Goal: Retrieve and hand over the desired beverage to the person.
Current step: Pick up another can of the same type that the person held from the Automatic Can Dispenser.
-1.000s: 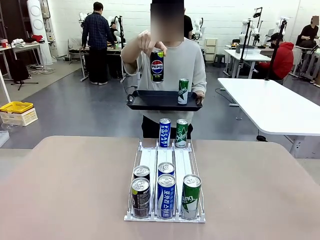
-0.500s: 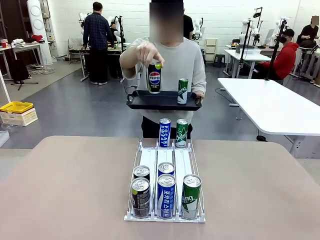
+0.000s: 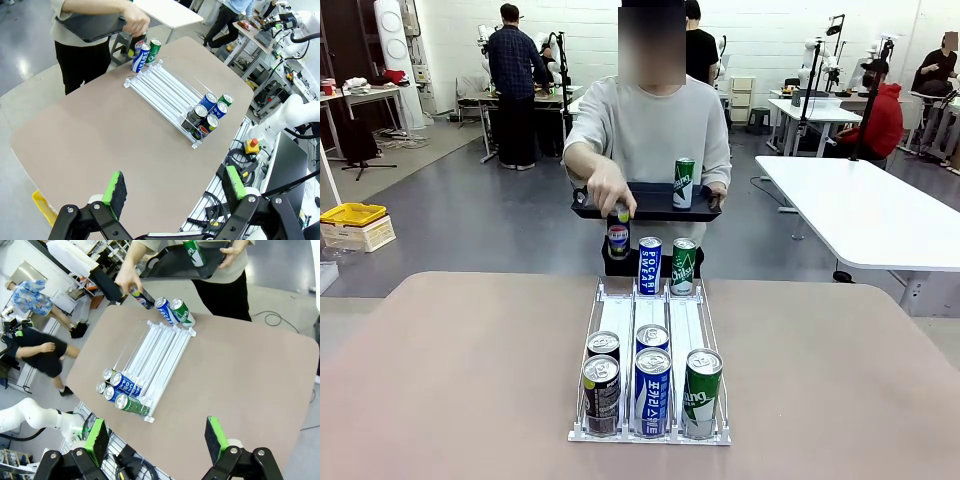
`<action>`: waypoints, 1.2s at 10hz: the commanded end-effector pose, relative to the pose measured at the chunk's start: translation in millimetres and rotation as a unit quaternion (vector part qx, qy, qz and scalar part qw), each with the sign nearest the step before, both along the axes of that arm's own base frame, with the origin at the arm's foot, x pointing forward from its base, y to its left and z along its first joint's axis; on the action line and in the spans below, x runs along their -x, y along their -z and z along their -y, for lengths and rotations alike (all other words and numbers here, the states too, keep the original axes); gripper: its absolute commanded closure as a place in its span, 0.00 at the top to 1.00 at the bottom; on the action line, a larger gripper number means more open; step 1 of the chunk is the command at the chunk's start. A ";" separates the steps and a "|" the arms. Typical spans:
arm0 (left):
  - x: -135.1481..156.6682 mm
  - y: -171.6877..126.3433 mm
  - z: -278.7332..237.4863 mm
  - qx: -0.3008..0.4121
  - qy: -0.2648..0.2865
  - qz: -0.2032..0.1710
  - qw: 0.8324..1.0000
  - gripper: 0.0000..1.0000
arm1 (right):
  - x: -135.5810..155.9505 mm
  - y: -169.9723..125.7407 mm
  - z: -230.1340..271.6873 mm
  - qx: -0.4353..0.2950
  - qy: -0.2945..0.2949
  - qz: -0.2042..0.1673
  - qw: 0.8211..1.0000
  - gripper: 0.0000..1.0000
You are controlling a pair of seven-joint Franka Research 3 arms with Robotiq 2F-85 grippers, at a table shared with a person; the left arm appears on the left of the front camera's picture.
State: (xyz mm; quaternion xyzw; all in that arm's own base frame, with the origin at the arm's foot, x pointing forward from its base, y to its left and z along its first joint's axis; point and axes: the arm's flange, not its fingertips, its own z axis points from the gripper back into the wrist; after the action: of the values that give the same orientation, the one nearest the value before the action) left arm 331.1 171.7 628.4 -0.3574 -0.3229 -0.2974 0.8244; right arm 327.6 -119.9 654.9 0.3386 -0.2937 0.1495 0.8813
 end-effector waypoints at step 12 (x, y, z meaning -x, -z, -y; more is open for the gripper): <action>0.6 -0.9 -1.3 0.006 0.007 0.011 1.000 1.00 | -1.5 -0.9 0.3 -0.003 -0.003 -0.002 1.000 1.00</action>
State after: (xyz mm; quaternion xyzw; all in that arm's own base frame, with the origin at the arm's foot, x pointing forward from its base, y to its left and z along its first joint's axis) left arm 331.1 171.7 628.4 -0.3574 -0.3229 -0.2973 0.8244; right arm 327.7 -119.9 654.9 0.3386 -0.2937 0.1495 0.8813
